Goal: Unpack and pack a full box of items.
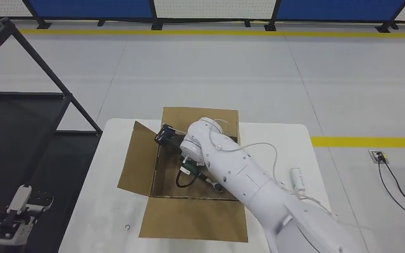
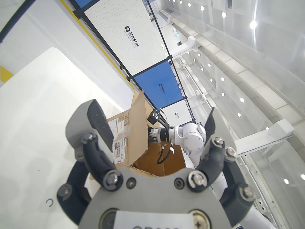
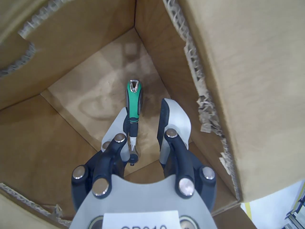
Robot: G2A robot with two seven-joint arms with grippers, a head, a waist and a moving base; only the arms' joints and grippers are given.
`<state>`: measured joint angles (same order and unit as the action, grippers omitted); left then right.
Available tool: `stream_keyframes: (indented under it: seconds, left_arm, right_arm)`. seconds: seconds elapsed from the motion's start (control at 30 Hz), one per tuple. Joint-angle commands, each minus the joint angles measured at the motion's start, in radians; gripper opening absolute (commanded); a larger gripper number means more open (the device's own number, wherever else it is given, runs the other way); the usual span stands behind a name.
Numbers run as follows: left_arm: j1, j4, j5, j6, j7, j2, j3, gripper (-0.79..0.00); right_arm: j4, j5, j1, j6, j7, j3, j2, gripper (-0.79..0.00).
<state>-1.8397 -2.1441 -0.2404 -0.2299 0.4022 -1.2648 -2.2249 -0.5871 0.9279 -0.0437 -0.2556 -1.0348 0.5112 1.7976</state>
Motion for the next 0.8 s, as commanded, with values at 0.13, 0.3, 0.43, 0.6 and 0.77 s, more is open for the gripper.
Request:
stream_keyframes:
  seconds: [0.13,0.3,0.43,0.6,0.77]
  left_arm:
    - [0.004,-0.005,0.012,0.005,0.000,0.000,0.013,0.000]
    - [0.006,-0.007,0.018,0.007,-0.001,0.000,0.019,0.000]
    - [0.007,-0.007,0.024,0.008,0.002,0.000,0.024,0.000]
    - [0.003,-0.009,0.034,0.009,0.007,0.000,0.031,0.000]
    - [0.004,-0.014,0.039,0.014,0.012,0.000,0.043,0.000]
  right_arm:
    - [-0.544,0.162,-0.203,0.105,-0.171,0.171,-0.155,-0.459]
    - [-1.044,0.337,-0.492,0.080,-0.306,0.366,-0.261,-0.446]
    - [-1.259,0.420,-0.633,0.082,-0.291,0.471,-0.294,-0.446]
    - [-1.426,0.482,-0.735,0.130,-0.274,0.596,-0.315,-0.249]
    - [-1.533,0.498,-0.804,0.178,-0.297,0.753,-0.331,-0.025]
